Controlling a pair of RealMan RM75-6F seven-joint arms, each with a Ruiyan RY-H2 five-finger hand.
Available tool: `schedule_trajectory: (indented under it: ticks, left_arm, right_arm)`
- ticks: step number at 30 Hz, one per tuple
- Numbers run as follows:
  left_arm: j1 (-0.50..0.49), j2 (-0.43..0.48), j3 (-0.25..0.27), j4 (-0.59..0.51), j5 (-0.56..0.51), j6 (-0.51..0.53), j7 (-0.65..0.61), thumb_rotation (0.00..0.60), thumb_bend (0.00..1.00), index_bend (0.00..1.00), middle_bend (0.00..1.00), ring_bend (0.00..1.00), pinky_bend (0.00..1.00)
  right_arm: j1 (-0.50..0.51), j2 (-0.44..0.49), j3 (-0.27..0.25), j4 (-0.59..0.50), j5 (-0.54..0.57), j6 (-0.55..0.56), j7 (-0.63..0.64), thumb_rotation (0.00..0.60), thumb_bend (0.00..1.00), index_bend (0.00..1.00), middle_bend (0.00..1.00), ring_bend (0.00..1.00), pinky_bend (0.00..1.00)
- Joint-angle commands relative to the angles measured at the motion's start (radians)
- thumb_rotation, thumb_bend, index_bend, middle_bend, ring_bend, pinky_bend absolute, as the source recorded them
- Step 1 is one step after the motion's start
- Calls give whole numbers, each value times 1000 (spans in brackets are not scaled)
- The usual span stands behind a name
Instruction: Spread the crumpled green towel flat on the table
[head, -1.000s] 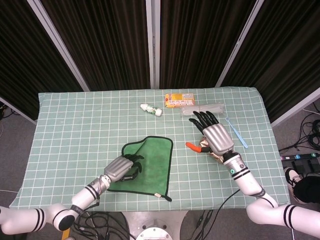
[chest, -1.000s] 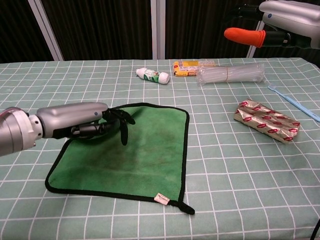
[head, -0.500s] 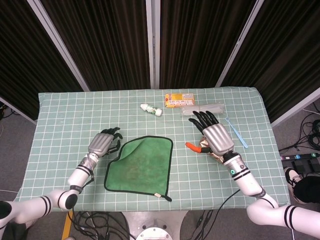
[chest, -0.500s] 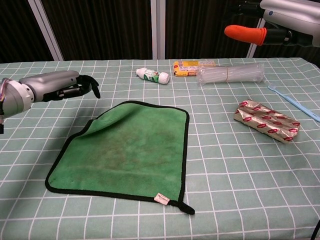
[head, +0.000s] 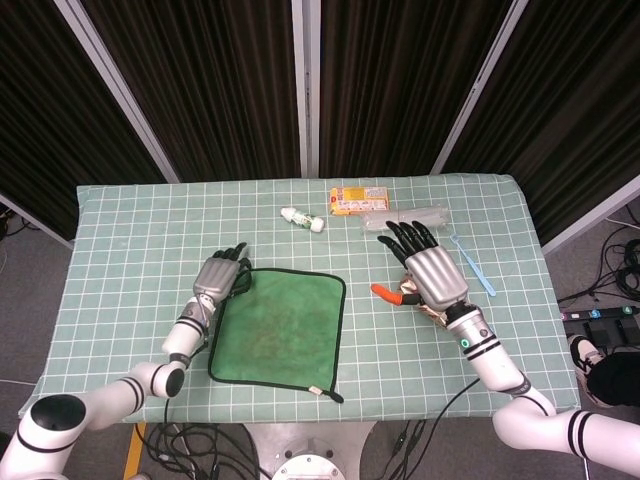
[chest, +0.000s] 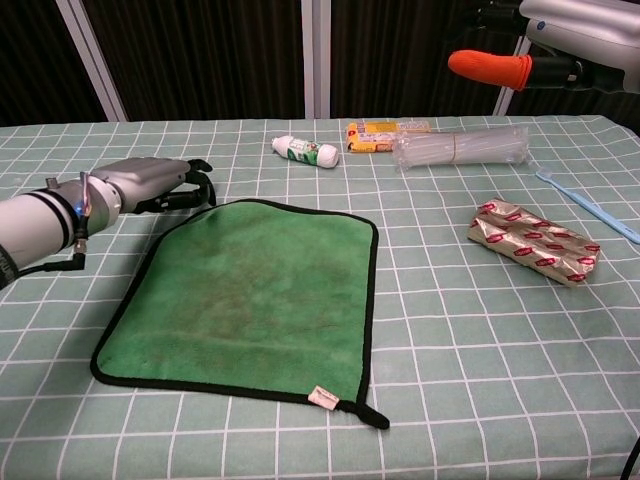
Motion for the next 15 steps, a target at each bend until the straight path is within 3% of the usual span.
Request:
schedule_trajectory:
  ticks: [1,15]
  left_arm:
    - [-14,-14,-9,18,15,-9,-21,0,625,343,107,126,179]
    - [-58,-85,-22,105,67,-39,-76,0,625,342,93,126,178]
  right_arm:
    - [-1,1,1,1,3,0,1,3,190,131,5,0,0]
    - [-5,8,2,-1,9,1,-4,3,191,131,4,0,0]
